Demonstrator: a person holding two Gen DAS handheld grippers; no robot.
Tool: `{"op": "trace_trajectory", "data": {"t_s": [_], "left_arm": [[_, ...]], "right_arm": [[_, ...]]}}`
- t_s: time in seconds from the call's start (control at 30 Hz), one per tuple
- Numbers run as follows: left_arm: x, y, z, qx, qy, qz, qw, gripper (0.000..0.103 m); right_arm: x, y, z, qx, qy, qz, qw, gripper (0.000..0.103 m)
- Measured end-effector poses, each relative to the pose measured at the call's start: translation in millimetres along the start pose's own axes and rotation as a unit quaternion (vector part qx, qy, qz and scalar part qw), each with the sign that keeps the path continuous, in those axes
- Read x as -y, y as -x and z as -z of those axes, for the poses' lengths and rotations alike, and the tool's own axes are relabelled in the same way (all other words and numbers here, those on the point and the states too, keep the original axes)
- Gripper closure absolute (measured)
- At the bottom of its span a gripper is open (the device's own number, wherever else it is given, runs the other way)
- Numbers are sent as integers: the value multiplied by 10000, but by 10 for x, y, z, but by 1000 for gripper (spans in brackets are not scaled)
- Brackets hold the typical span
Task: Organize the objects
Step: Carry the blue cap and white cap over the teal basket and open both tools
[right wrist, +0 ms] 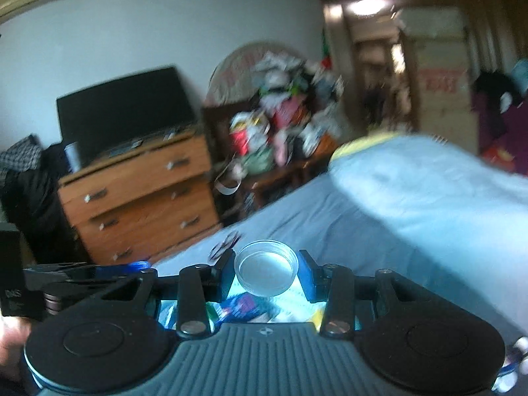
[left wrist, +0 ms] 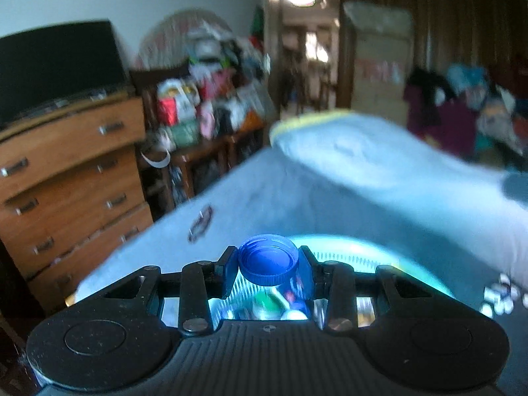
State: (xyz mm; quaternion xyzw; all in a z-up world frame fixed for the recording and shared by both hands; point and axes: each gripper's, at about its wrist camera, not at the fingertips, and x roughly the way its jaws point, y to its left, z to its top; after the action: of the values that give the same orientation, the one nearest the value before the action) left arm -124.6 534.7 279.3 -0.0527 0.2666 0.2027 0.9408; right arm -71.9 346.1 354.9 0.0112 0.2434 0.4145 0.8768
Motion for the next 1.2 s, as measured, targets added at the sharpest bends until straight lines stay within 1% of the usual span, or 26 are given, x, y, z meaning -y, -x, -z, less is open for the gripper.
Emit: {"op": "trace_trajectory", "data": {"t_s": [0.07, 0.17, 0.3, 0.4, 0.63, 1.2], "left_arm": [[-16, -83, 77, -253, -73, 99, 9996, 64], [-6, -186, 179, -527, -216, 146, 9983, 64], [5, -214, 305, -625, -273, 124, 9976, 64], [2, -217, 335, -626, -267, 115, 9976, 64], [48, -239, 279, -563, -298, 119, 9979, 64], [95, -280, 286, -589, -354, 120, 9976, 63]], "right_arm": [[-109, -87, 40, -166, -1, -64, 9998, 60], [-231, -192, 120, -382, 35, -129, 9992, 60], [-351, -306, 171, -526, 87, -174, 9984, 60], [-375, -387, 190, -556, 114, -206, 9982, 60], [-378, -428, 207, -585, 142, -216, 9980, 60], [-309, -411, 247, -582, 136, -220, 9980, 60]]}}
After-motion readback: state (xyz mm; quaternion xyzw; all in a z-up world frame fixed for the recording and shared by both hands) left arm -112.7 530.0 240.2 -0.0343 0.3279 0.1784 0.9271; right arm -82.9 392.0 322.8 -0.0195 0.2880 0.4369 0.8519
